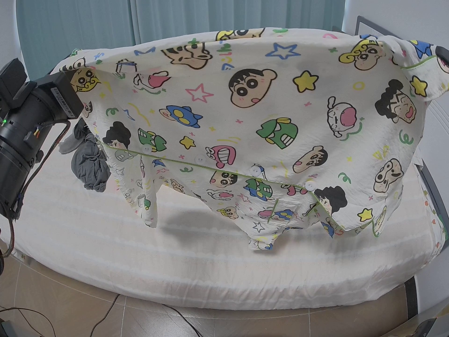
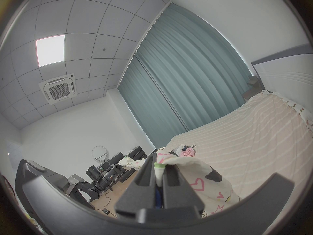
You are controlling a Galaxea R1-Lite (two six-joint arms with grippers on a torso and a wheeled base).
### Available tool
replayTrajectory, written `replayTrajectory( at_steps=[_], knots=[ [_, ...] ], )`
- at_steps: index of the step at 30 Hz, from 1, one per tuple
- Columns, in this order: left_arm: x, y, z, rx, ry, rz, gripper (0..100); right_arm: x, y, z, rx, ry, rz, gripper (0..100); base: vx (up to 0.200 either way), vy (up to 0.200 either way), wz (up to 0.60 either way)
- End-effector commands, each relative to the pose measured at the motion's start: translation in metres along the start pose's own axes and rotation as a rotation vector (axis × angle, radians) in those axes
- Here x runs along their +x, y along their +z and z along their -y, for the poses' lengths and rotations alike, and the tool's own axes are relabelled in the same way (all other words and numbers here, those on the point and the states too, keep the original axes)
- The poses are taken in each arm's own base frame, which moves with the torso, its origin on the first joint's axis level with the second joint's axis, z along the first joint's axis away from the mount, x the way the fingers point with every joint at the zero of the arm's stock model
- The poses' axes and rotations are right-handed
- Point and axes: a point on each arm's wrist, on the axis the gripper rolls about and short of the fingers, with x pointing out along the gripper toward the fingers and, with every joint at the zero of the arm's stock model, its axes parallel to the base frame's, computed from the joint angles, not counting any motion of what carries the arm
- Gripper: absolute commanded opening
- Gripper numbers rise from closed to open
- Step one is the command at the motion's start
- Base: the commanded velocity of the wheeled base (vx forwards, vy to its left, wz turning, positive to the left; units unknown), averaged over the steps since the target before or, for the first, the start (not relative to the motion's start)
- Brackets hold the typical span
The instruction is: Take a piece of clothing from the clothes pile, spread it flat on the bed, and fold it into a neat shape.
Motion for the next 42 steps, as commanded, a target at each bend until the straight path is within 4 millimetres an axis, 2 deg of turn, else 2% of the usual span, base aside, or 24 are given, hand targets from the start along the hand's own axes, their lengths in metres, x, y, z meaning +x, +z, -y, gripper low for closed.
replayTrajectory(
  at_steps=[1, 14, 21, 25, 26, 27, 28, 31, 42],
  knots=[
    [-0.002, 0.001, 0.003, -0.009, -0.011, 0.001, 0, -0.008, 0.004, -0.004, -0.005, 0.013, 0.020, 0, -0.200, 0.000, 0.00],
    [-0.017, -0.002, 0.003, -0.015, -0.043, -0.020, 0, -0.024, 0.006, -0.009, -0.006, 0.019, 0.013, 0, -0.200, 0.000, 0.00],
    [-0.025, -0.020, 0.003, 0.014, -0.058, -0.086, 0, -0.028, 0.000, -0.006, 0.002, -0.001, -0.024, 0, -0.171, 0.000, 0.00],
    [-0.030, -0.031, 0.002, 0.034, -0.055, -0.128, 0, -0.021, -0.007, -0.002, 0.010, -0.007, -0.057, 0, 0.000, 0.000, 0.00],
    [-0.026, -0.037, 0.001, 0.048, -0.034, -0.146, 0, -0.001, -0.013, 0.007, 0.021, -0.009, -0.108, 0, 0.000, 0.000, 0.00],
    [-0.026, -0.037, 0.001, 0.048, -0.034, -0.146, 0, -0.001, -0.013, 0.007, 0.021, -0.009, -0.108, 0, 0.000, 0.000, 0.00],
    [-0.021, -0.045, -0.005, 0.068, 0.012, -0.167, 0, 0.009, -0.014, 0.016, 0.011, -0.007, -0.124, 0, 0.000, 0.000, 0.00],
    [-0.020, -0.045, -0.006, 0.072, 0.024, -0.169, 0, 0.023, -0.015, 0.024, 0.015, 0.016, -0.136, 0, 0.000, 0.000, 0.00],
    [-0.020, -0.048, -0.007, 0.080, 0.022, -0.183, 0, 0.042, -0.018, 0.041, 0.014, -0.030, -0.136, 0, 0.000, 0.000, 0.00]
  ],
)
